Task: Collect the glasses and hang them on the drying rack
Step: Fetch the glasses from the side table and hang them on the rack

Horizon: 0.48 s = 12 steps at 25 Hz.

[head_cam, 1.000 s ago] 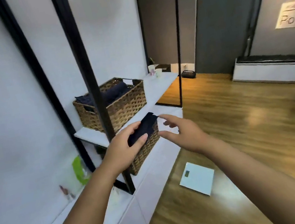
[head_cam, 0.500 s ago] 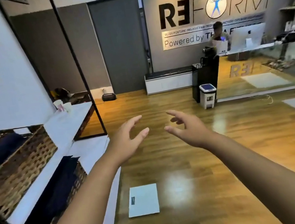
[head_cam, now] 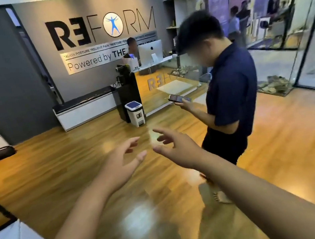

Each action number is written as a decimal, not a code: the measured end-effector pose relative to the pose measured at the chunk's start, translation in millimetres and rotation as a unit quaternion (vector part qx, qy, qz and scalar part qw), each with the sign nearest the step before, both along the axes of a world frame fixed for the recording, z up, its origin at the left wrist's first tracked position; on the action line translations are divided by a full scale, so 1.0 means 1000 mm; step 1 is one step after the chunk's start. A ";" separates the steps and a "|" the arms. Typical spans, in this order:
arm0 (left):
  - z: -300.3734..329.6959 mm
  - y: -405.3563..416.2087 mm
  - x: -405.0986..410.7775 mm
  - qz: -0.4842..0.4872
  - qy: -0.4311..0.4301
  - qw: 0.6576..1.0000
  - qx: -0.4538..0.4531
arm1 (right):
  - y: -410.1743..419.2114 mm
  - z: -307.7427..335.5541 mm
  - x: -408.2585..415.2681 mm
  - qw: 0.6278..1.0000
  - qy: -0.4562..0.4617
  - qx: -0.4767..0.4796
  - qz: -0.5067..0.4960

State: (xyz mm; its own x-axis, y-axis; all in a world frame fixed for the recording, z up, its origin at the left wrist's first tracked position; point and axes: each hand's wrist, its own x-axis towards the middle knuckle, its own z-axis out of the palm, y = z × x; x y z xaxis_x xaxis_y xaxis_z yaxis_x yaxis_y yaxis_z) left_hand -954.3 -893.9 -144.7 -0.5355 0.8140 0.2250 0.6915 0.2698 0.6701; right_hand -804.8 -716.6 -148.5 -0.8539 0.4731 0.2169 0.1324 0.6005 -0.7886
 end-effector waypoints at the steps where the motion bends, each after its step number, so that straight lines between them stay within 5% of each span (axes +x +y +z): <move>1: -0.002 0.008 -0.004 -0.010 0.002 1.000 -0.002 | 0.005 -0.001 -0.001 1.000 -0.015 0.000 -0.005; 12: -0.030 0.160 -0.027 -0.111 -0.011 0.994 -0.022 | 0.122 -0.032 -0.004 0.995 -0.016 -0.008 -0.095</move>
State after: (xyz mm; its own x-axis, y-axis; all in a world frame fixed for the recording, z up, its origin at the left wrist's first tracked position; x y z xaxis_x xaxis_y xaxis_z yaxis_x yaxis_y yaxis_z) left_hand -981.2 -734.2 -175.1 -0.3467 0.9211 0.1773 0.7222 0.1416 0.6771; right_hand -809.1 -594.2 -180.9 -0.7553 0.6296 0.1820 0.2672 0.5494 -0.7917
